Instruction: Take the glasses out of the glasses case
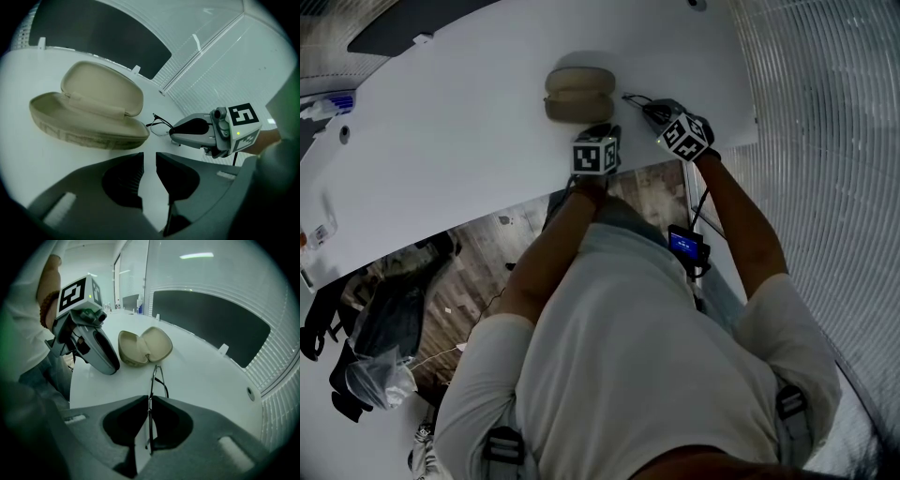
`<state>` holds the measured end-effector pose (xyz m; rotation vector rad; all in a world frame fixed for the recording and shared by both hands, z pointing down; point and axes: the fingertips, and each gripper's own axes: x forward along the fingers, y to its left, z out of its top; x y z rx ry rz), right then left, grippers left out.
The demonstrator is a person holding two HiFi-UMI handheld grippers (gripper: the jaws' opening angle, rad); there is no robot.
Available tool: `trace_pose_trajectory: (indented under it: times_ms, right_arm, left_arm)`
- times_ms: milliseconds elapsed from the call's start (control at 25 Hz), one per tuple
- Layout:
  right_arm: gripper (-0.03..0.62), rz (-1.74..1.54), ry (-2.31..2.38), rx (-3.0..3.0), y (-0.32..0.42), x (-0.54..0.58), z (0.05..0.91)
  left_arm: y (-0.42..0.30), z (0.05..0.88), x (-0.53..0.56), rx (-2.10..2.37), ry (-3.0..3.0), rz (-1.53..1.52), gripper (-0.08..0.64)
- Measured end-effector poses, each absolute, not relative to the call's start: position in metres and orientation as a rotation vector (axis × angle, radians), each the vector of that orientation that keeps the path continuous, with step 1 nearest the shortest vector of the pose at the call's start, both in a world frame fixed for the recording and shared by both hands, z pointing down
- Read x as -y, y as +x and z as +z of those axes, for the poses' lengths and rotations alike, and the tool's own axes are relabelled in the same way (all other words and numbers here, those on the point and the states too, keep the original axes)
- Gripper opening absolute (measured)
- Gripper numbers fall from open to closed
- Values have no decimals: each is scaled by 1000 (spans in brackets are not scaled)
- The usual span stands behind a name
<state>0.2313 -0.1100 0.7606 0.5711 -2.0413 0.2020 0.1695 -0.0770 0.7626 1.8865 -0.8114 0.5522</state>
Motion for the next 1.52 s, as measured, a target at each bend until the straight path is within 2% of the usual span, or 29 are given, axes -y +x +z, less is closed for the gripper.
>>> trace_pose_trajectory:
  times_ms: [680, 840, 1240, 1520]
  right_arm:
    - [69, 182, 585, 2005, 239, 117, 768]
    - [103, 190, 567, 2006, 237, 118, 768]
    - [132, 170, 553, 2001, 233, 115, 762]
    - [186, 150, 579, 2010, 235, 116, 752]
  left_arm:
    - [154, 754, 78, 858, 1889, 540, 86]
    - [150, 749, 81, 874, 1891, 534, 86]
    - [140, 740, 81, 898, 1896, 515, 80]
    - [137, 735, 80, 904, 1904, 502, 80]
